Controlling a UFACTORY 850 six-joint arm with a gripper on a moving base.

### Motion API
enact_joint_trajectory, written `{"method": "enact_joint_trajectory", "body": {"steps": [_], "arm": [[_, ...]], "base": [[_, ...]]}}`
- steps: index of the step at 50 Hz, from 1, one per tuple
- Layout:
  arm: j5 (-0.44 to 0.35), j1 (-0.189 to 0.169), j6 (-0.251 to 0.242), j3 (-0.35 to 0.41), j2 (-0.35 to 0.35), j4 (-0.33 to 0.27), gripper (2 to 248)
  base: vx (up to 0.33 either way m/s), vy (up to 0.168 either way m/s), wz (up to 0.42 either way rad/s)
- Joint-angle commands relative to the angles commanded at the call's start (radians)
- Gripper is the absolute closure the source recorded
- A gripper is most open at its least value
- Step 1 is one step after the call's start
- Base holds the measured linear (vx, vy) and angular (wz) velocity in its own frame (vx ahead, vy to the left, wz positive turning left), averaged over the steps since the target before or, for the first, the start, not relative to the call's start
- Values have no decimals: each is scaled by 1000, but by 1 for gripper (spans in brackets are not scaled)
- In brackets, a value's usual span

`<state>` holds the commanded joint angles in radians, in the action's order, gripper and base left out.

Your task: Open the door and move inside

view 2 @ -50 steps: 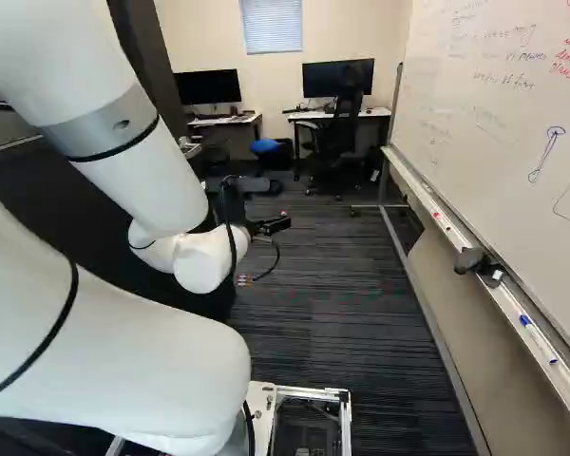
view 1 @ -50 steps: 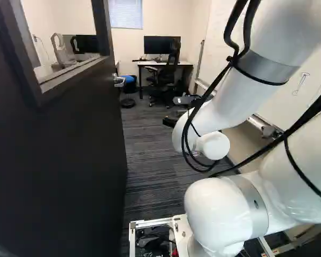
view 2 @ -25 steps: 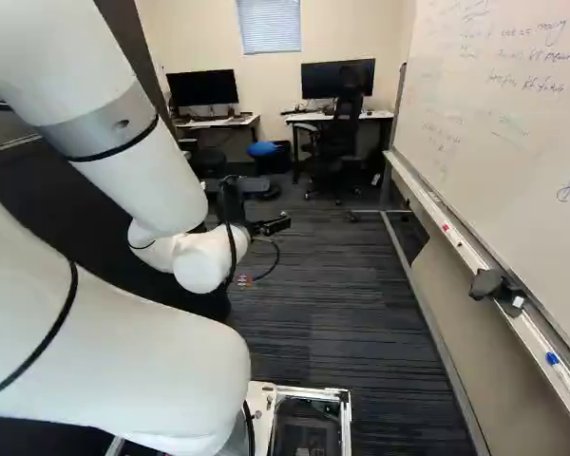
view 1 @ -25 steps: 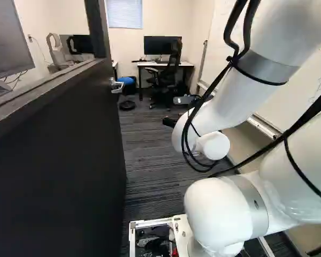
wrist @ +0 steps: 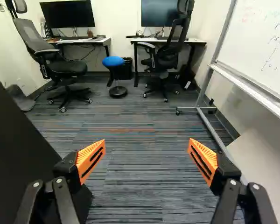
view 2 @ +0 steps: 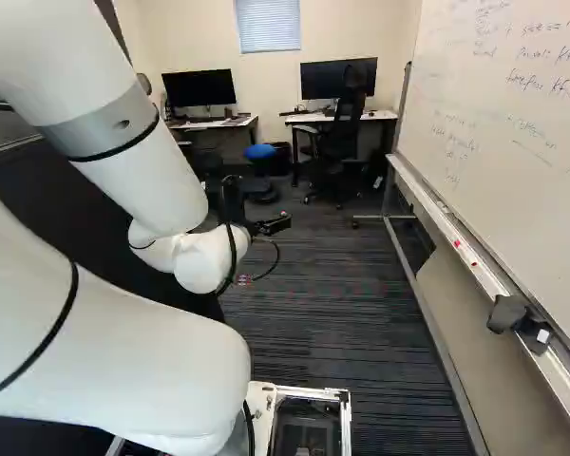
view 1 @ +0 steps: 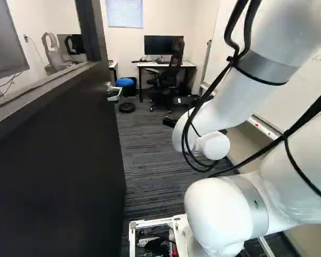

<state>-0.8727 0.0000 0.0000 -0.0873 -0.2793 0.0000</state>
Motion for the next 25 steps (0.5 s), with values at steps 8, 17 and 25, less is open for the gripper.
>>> {"method": "enact_joint_trajectory", "body": {"steps": [8,17,25], "arm": [[0,0,0,0,0,0,3],[0,0,0,0,0,0,3],[0,0,0,0,0,0,3]], "base": [[188,-20,-2],[210,-30,-15],[205,-32,-17]]}}
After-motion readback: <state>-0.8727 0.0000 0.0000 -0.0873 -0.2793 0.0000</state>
